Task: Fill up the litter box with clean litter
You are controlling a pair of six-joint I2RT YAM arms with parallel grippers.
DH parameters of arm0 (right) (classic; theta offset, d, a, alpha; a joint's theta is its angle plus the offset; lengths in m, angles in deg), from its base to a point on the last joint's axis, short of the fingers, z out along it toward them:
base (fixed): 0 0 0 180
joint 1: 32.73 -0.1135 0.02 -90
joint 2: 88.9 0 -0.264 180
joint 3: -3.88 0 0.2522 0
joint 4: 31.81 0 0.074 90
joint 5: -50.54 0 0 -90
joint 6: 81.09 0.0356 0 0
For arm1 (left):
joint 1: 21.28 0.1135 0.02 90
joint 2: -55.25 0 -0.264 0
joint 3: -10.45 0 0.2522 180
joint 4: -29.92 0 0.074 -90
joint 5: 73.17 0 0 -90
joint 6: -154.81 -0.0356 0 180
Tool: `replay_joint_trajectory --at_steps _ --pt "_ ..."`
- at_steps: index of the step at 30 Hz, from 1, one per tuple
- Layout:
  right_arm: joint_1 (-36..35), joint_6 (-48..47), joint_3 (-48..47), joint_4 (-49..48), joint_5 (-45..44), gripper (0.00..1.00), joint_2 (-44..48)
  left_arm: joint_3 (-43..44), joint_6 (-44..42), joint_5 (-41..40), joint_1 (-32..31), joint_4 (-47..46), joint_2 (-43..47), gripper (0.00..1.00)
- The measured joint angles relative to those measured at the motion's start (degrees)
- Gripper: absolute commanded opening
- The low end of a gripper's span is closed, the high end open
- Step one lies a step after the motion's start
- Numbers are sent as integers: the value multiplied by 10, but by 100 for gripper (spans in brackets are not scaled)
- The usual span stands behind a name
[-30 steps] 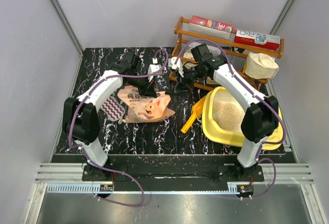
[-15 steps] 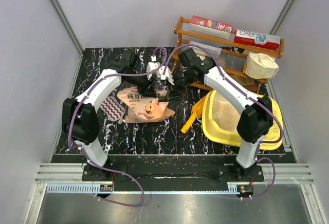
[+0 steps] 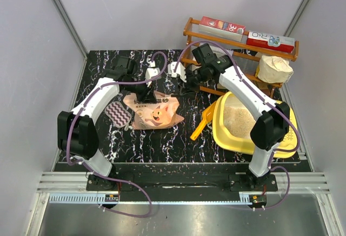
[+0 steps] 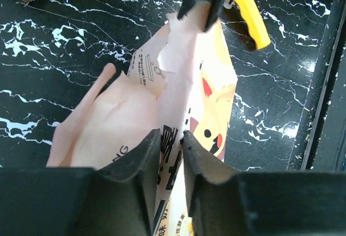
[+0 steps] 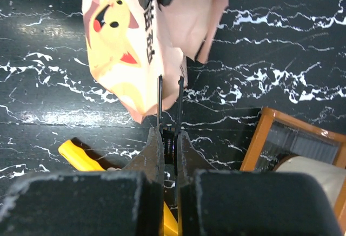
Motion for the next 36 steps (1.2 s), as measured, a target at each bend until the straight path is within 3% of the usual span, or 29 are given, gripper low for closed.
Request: replay_joint_trajectory --at_steps 4,17,26,36 --pt "13 1 -2 0 -7 0 -3 -6 -2 9 0 -9 0 12" --pt "14 -2 -29 37 11 0 -37 -33 4 24 0 -37 10 2" --pt "16 12 -71 55 27 0 -37 -33 5 24 0 -39 10 1" --pt "16 7 -32 67 25 0 -34 -33 6 24 0 -39 10 1"
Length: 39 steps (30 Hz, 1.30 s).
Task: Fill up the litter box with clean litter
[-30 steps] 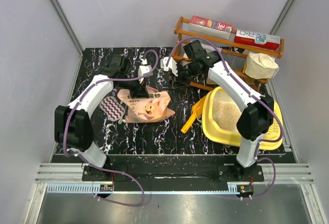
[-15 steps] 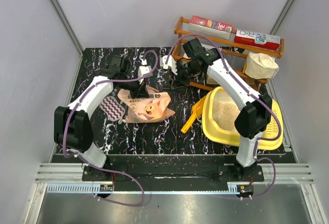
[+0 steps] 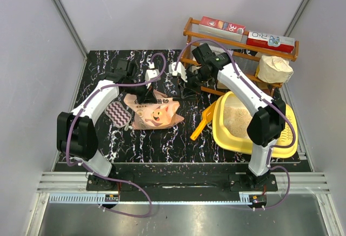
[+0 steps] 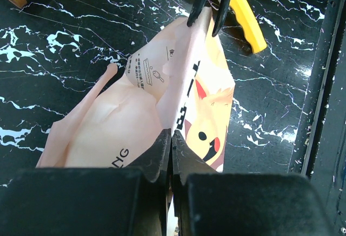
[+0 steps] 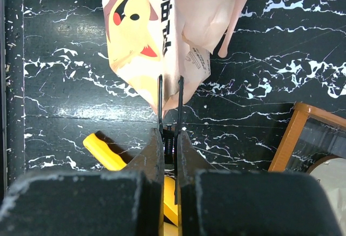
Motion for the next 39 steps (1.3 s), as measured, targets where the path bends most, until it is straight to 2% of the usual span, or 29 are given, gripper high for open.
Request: replay_joint_trajectory --at_steps 9,14,18,19,22,28,34,39 --pt "-3 0 0 -8 0 0 0 0 4 0 0 0 0 1" --pt "-21 -10 0 -11 -5 0 0 1 6 0 0 1 0 6" --pt "-50 -24 -13 -10 -28 0 -6 2 16 -1 -2 0 0 21" --pt "-59 -26 -18 -10 -35 0 -9 2 19 -1 -2 -1 0 30" --pt "-77 -28 -35 -9 -52 0 -19 2 40 -1 -2 -8 0 40" --pt "-89 -22 -58 -3 -82 0 -44 -7 62 -10 15 -11 25 47" --pt "-99 2 -81 2 -112 0 -71 -33 103 -91 33 -16 94 56" --pt "-111 26 -113 5 -120 0 -87 -67 158 -191 40 -52 155 57"
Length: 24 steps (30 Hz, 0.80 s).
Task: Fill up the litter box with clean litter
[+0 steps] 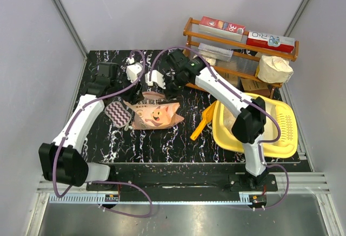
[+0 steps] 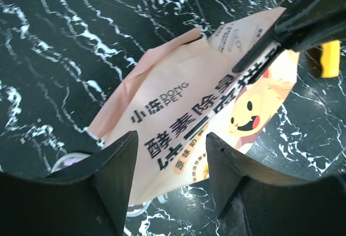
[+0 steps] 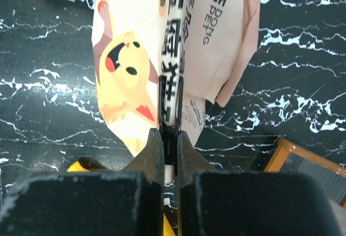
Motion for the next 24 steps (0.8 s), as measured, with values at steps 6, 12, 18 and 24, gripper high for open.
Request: replay_joint_trajectory --at_steps 6,12,18,24 --pt "-20 24 -26 -1 0 0 -19 -11 28 -60 4 -20 35 58" --pt "-28 38 -28 -5 0 1 -30 -20 36 -78 6 -23 43 59" --pt "-28 65 -33 -5 -14 39 -36 -22 36 -86 6 -24 45 66" --pt "-21 143 -41 -4 -47 59 -37 -21 34 -95 5 -24 45 75"
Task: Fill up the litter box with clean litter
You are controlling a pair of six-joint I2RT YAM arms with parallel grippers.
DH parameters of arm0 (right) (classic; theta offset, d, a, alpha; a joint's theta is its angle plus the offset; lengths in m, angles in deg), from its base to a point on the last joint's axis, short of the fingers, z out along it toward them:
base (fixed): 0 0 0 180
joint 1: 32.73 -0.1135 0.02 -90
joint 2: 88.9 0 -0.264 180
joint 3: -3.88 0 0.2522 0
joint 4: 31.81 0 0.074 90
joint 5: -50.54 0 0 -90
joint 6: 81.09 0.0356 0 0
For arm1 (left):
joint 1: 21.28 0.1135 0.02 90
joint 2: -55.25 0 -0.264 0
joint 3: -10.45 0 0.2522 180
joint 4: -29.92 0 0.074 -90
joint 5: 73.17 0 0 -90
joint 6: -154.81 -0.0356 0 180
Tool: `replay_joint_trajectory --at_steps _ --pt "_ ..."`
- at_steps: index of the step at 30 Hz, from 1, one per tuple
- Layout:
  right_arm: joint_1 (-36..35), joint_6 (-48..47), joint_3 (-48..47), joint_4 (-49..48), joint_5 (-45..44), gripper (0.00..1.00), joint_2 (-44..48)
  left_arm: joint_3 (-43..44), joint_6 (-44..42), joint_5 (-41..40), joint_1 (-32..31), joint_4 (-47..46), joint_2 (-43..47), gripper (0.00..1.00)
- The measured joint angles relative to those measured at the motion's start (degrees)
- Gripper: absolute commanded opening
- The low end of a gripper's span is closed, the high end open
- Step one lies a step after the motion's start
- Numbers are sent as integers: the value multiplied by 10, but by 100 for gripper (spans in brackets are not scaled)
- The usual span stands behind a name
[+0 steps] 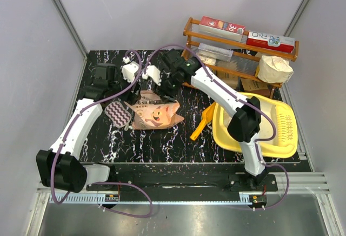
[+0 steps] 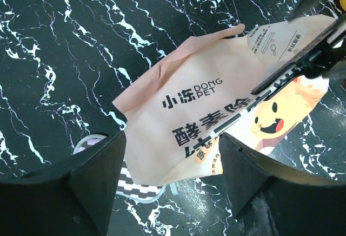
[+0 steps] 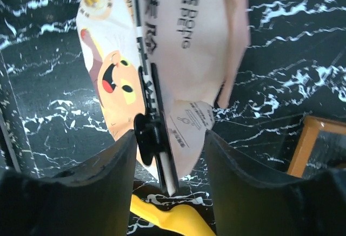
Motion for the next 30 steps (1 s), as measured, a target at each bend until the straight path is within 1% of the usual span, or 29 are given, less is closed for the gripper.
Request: replay_joint_trajectory --at_steps 1,2,3,5,6,7,8,10,12,15,18,20,23,25,28,30 --pt "5 18 -9 0 -1 61 0 0 0 0 0 0 0 78" --pt "11 36 -23 1 0 63 0 1 0 0 -2 1 0 83" --pt "19 54 -36 0 1 70 0 2 2 0 -3 2 -2 98" --pt "37 90 -57 -9 2 76 5 9 4 2 -3 4 -5 99" --pt "49 108 -60 -17 0 89 14 16 12 5 -3 5 -9 99" --pt "58 122 -59 -21 -3 97 25 23 18 7 -3 6 -14 99" --pt "65 132 -56 -23 -8 100 35 31 24 11 -5 7 -19 99" --pt "79 154 -20 -43 -35 100 77 52 36 19 -7 10 -34 99" --pt "80 181 30 -68 -85 100 121 78 48 28 -12 11 -50 99" --pt "75 233 108 -97 -193 100 178 118 77 45 -16 9 -74 99" --pt "72 268 198 -139 -297 100 219 124 122 64 -17 -3 -80 99" --pt "72 279 256 -152 -345 100 240 118 170 73 -17 -13 -81 99" --pt "73 289 312 -157 -382 100 261 95 221 92 -17 -29 -81 99" --pt "73 291 330 -156 -395 100 273 84 243 97 -17 -28 -81 99" --pt "73 290 329 -169 -415 100 278 89 254 90 -17 -25 -82 99" --pt "73 289 316 -178 -428 100 275 107 250 76 -16 -22 -85 99"
